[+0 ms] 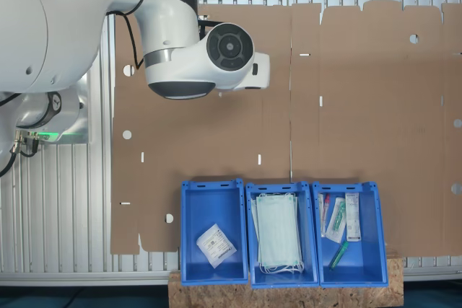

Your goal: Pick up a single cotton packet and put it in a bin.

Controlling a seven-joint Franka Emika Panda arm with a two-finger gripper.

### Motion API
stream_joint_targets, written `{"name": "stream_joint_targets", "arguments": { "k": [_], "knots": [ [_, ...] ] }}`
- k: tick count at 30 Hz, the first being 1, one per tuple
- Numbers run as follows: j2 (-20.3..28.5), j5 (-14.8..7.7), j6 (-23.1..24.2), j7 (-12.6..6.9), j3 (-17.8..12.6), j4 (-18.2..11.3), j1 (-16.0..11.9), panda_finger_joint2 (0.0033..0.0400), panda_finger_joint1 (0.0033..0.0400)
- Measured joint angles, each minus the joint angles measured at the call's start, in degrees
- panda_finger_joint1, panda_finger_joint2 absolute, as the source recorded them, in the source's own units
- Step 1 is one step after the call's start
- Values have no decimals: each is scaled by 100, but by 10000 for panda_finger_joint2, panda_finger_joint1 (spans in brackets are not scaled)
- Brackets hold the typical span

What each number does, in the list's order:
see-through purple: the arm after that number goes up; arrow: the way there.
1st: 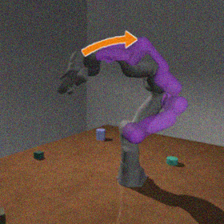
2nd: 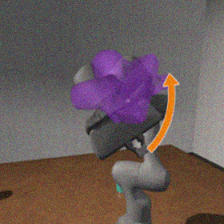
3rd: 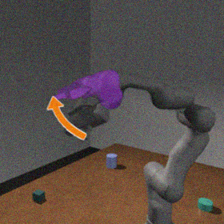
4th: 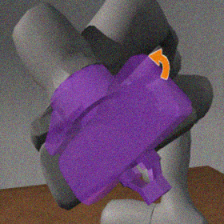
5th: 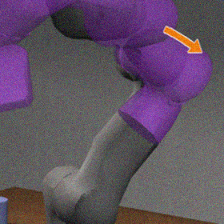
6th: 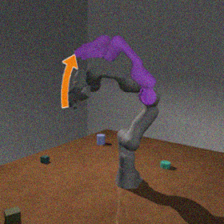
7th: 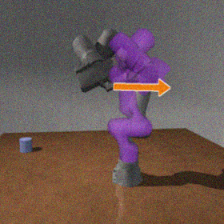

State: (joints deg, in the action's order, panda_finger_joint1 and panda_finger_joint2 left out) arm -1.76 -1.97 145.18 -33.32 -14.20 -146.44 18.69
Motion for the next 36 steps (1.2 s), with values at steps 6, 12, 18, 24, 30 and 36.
{"name": "stream_joint_targets", "arguments": {
  "k": [6,12,18,24,30,36],
  "knots": [
    [342,-266,-104,-235,-359,-262,-151,55,55],
    [527,-429,-199,-578,-723,-332,-364,55,55],
    [598,-520,-254,-949,-1068,-329,-588,55,55],
    [574,-619,-306,-1387,-1475,-224,-847,55,55],
    [380,-687,-347,-1720,-1780,104,-1000,55,55],
    [20,-707,-363,-2026,-2035,525,-1066,55,55]
  ]
}}
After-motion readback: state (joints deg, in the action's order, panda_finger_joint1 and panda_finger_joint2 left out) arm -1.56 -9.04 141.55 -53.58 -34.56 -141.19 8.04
